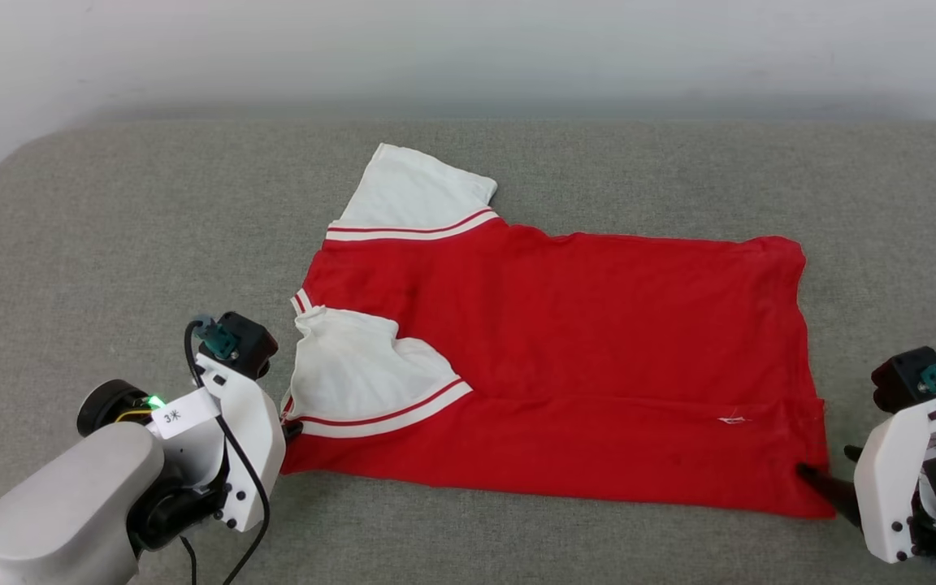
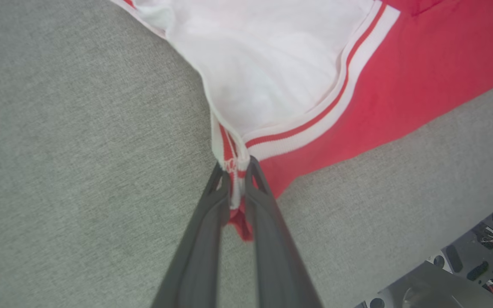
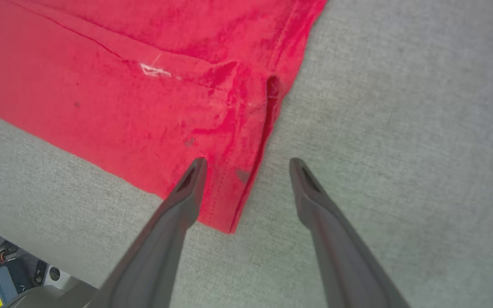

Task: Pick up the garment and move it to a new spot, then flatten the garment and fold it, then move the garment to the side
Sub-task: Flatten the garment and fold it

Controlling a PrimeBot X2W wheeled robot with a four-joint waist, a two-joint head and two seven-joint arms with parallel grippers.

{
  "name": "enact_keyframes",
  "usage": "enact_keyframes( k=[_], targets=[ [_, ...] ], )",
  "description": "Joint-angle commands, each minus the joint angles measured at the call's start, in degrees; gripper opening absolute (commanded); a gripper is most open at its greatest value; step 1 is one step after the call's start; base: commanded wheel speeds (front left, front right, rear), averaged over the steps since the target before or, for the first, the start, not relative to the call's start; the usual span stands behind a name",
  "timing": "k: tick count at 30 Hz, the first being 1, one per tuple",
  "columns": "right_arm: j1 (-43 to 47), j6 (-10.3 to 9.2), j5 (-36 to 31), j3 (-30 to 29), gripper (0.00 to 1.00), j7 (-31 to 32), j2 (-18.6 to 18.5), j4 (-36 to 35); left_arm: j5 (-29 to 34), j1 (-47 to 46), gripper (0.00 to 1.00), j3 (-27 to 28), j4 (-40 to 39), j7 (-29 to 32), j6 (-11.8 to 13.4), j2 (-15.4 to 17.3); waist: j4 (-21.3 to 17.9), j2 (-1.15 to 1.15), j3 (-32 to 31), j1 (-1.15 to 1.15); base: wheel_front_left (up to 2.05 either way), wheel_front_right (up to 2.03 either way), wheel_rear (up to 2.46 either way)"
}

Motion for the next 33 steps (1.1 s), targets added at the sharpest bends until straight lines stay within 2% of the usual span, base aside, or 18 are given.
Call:
enact_keyframes(
  k=[1,10,11,12,13,22,33],
  targets=[
    [0.5,-0.05,-0.1,0.0,1.00,-0.3,0.4,0.5,0.2,-0.7,0.00,0.2,-0.2,-0.3,0.2,-0.2,0.2,0.00,0.4,0.00,0.00,0.00,0.00],
    [2.0,0.06,0.8,5.9,1.00,-4.6,5.7,9.5,0.0,-0.4,0.00,0.1,0.9,-1.2,-0.2,-0.7,1.0,0.00,1.8,0.00,0.00,0.00,0.00],
    [1.9,0.07,0.9,6.5,0.87,-5.5,5.8,9.9,-0.1,-0.1,0.00,0.1,1.1,-1.3,-0.3,-0.7,1.0,0.00,1.7,0.00,0.00,0.00,0.00],
    [1.7,0.07,0.9,6.8,0.28,-6.8,5.7,10.1,-0.3,0.2,0.00,0.1,1.3,-1.5,-0.3,-0.8,0.9,0.00,1.4,0.00,0.00,0.00,0.00],
    [1.4,0.07,1.2,7.1,0.00,-7.8,5.6,10.3,-0.5,0.6,0.00,0.2,1.5,-1.8,-0.3,-0.7,0.8,0.00,1.1,0.00,0.00,0.00,0.00],
    [0.8,-0.04,3.3,6.9,0.00,-14.1,1.2,7.1,-1.9,3.5,0.00,0.5,1.8,-3.4,-0.2,0.6,0.1,0.00,-3.4,0.00,0.00,0.00,0.00],
    [8.5,-0.06,5.6,2.5,0.00,-13.4,-4.0,-1.3,-3.6,8.7,0.00,-0.3,-5.0,-2.7,2.3,3.8,0.5,0.00,-5.8,0.00,0.00,0.00,0.00]
  ],
)
